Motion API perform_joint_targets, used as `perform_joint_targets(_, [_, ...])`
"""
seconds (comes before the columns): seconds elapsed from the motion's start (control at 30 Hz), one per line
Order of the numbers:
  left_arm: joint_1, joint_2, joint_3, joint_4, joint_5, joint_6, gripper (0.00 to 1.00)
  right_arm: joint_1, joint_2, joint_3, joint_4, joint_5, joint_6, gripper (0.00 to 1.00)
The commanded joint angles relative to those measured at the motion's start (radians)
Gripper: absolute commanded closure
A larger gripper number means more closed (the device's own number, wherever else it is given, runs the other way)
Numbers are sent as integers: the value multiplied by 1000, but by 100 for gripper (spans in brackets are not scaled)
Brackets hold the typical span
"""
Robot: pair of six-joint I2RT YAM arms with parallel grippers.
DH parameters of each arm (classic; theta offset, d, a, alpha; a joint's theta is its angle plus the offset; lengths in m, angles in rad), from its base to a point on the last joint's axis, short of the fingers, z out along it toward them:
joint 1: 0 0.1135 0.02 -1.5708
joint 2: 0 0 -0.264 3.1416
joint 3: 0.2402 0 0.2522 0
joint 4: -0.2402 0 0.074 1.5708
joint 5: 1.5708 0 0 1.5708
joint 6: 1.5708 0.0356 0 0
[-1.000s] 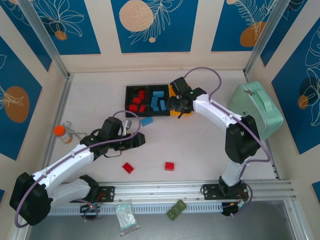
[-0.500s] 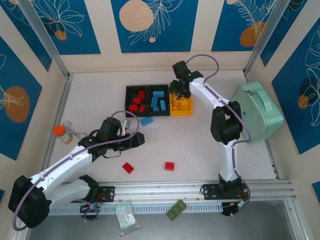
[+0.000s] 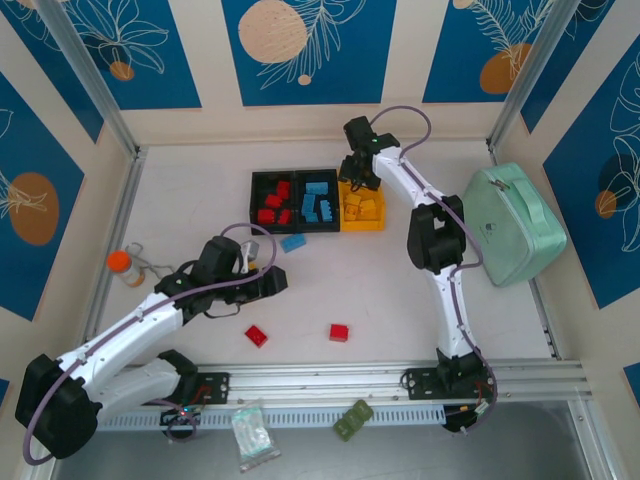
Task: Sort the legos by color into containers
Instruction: Place the lego in the container, then pick up the lego from the center of the table.
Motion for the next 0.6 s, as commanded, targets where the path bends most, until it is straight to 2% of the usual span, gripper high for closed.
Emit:
perform_joint_targets(0.0, [-3,-10,-3,-27,-17,-5,19,-7,28,46,-46,2,13,38])
perform_joint_targets(0.33, [-4,-8,-5,-29,-21,-6,19,-10,41,62,-44,-4,16,28])
perform_joint_targets(0.57, [-3,-16,-4,-33,-26,-9,19,0,16,68,-44,-6,15,27])
